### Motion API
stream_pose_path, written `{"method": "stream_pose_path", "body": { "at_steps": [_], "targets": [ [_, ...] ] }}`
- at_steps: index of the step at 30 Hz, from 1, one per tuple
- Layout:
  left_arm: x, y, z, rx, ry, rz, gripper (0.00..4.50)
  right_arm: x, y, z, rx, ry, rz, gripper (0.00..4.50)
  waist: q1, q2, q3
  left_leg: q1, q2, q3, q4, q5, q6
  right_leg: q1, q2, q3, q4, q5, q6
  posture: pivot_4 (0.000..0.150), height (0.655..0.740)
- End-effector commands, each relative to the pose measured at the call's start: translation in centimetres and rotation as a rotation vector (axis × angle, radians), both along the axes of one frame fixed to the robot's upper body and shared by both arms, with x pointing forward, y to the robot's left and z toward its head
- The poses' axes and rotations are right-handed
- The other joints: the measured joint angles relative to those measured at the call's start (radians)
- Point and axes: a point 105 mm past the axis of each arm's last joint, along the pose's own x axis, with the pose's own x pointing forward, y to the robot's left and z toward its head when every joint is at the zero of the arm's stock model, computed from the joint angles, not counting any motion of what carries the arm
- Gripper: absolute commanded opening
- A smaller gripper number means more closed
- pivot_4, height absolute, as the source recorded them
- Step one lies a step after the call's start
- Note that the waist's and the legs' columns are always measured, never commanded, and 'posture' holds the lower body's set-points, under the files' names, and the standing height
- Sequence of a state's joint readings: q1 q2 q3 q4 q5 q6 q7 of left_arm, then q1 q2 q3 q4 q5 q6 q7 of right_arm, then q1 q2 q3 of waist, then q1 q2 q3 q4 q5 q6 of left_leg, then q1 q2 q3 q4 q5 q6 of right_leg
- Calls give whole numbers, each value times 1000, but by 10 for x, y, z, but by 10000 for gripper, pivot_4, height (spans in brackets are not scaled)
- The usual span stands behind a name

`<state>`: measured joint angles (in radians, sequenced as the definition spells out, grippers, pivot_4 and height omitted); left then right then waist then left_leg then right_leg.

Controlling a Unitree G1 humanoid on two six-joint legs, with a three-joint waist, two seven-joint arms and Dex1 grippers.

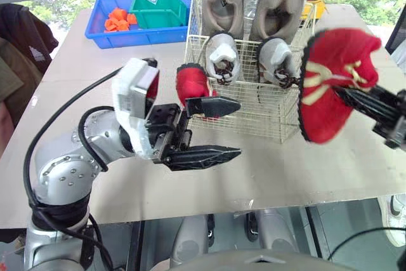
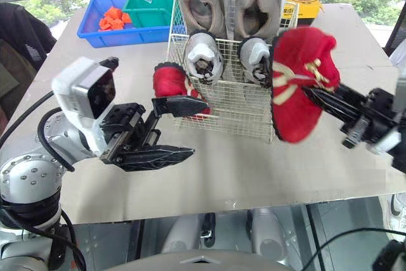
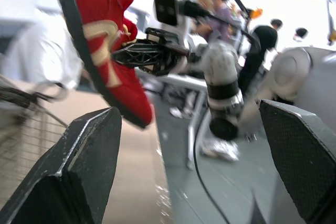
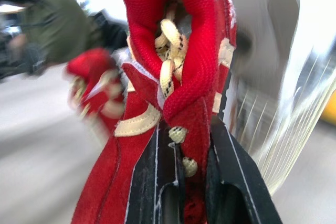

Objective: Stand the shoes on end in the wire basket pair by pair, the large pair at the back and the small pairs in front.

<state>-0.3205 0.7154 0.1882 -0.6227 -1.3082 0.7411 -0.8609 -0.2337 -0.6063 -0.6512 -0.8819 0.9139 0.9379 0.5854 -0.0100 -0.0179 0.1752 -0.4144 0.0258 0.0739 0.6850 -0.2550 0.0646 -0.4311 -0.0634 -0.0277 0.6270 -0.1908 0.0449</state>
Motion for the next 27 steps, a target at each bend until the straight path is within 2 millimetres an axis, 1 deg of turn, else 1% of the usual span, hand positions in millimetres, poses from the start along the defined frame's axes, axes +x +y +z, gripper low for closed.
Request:
{"method": "stream_pose_path", "body": {
  "at_steps": [1,2,4,5,9,12,13,16,19,24,27],
  "targets": [
    [-9,8,4,0,-55,31,45000,11,12,5,-115,-210,-206,150,2,0,0,-1,-1,0,0,2,-3,0,-1,0,0,0,0,1500,7400],
    [-8,10,3,3,-48,51,45000,15,15,4,-30,-225,-210,150,5,0,0,-1,-2,0,-1,2,-3,-1,-2,0,0,0,0,1500,7400],
    [-9,15,-2,20,-38,93,45000,17,30,1,47,-270,-150,150,5,-2,-1,-2,-2,0,-1,2,-3,-1,-2,0,-1,0,0,1500,7400],
    [-10,18,-5,31,-29,107,45000,15,36,0,93,-297,-98,150,4,-1,0,-2,-2,0,-1,2,-3,-1,-2,0,-1,0,0,1500,7400],
    [-12,26,-10,46,-11,156,45000,16,44,-15,48,-430,-130,150,2,-1,0,-1,-2,1,-1,2,-3,-1,-2,0,-1,-1,1,1500,7400],
    [-11,31,-11,47,-4,187,45000,13,49,-27,78,-437,-111,150,0,0,0,0,-2,1,-1,2,-3,-1,-3,-1,-1,-1,1,1500,7400],
    [-10,32,-11,48,-11,197,45000,14,48,-29,80,-448,-130,150,0,0,0,1,-1,1,-1,2,-3,-1,-3,0,0,-1,1,1500,7400],
    [-9,31,-12,38,-35,224,45000,19,43,-44,15,-486,-205,150,-1,0,0,1,-1,1,-1,2,-4,-1,-3,0,1,-1,1,1500,7400],
    [-12,30,-16,41,-55,239,45000,23,43,-62,0,-479,-236,150,-1,0,0,1,-1,1,-1,2,-4,-1,-3,0,1,-1,0,1500,7400],
    [-16,35,-24,51,-83,285,45000,33,42,-95,-33,-422,-268,150,-3,-1,-1,1,-1,2,-2,2,-4,-1,-3,0,0,1,-3,1500,7400],
    [-16,46,-30,57,-80,344,45000,34,34,-115,-18,-343,-270,150,-2,-2,-2,1,-1,2,-2,1,-6,0,-4,0,0,1,-2,1500,7400]
  ]
}}
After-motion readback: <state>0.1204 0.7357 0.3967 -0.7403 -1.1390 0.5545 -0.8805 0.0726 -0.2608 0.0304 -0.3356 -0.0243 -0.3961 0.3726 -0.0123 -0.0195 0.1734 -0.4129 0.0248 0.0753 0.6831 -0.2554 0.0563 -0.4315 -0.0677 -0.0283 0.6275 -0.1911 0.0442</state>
